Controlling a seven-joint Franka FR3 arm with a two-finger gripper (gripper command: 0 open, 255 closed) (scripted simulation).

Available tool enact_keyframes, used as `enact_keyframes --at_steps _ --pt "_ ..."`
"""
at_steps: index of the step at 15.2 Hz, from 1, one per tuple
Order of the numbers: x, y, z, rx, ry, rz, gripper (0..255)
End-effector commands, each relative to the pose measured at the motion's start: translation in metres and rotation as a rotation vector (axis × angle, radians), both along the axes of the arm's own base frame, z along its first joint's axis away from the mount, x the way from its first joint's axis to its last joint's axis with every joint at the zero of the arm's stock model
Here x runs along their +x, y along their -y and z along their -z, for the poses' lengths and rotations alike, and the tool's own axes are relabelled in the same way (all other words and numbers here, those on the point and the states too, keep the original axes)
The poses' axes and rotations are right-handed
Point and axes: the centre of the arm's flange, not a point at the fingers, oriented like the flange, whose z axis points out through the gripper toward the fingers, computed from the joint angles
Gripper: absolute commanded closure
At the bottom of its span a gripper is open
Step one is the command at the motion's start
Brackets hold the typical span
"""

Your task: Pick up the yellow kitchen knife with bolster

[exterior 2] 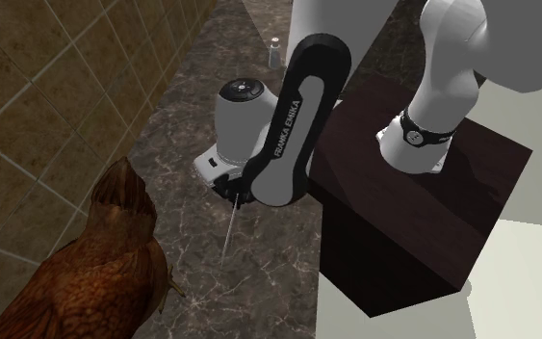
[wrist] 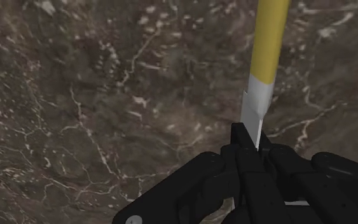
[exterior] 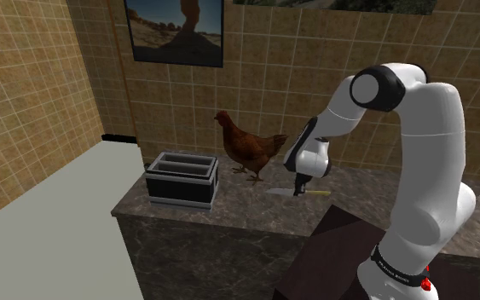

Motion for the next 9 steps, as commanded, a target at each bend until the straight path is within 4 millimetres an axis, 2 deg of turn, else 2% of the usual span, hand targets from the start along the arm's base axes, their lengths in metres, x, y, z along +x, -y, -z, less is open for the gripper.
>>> enact_keyframes --at_steps 1,9 --pt "0.0 -0.001 -0.011 0.001 0.0 0.0 255" --pt "0.0 -0.001 -0.053 0.001 0.0 0.0 255"
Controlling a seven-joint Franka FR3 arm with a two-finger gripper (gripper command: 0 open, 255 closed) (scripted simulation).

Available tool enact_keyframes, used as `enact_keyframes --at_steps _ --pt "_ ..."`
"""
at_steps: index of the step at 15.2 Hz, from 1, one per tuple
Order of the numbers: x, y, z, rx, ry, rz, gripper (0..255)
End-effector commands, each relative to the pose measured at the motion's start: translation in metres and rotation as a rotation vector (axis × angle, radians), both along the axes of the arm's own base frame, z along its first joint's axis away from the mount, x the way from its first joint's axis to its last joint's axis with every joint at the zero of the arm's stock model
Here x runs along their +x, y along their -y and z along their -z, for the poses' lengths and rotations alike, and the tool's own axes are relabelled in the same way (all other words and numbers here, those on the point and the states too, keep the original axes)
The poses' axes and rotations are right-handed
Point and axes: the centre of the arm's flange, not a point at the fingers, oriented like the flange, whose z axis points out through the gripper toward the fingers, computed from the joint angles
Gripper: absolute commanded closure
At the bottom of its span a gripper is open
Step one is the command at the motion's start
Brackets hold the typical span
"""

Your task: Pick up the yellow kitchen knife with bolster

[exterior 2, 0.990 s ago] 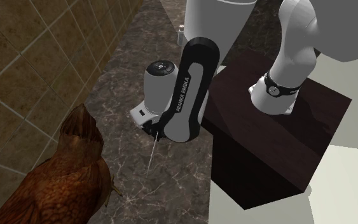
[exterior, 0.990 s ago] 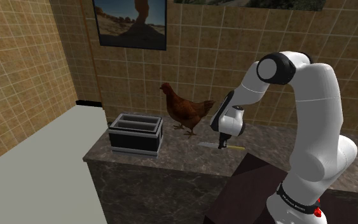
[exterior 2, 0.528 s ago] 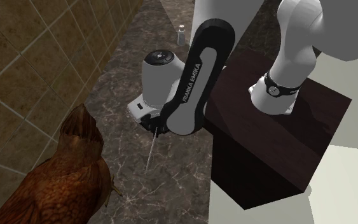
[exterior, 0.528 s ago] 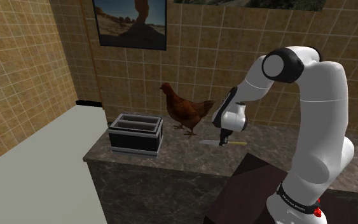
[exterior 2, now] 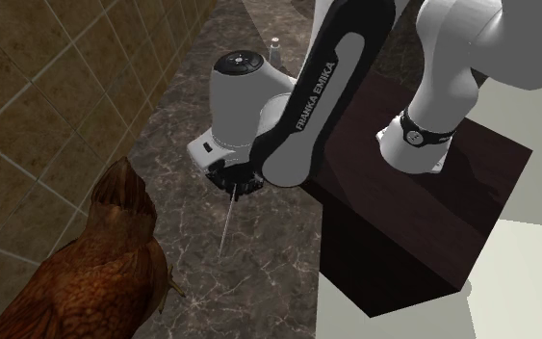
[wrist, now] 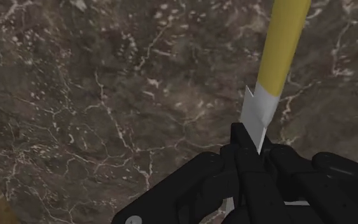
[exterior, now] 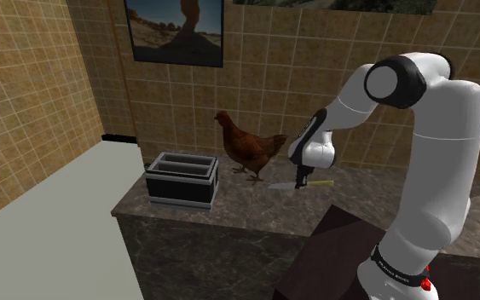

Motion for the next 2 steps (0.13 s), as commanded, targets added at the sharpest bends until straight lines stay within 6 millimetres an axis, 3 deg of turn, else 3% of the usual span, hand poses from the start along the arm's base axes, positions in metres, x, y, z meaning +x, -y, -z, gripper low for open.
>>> enact_keyframes --at_steps 1,2 --pt "-0.0009 0.0 -0.0062 0.001 0.0 0.0 255" --pt "-0.0009 0.0 -0.0062 0.001 0.0 0.0 255"
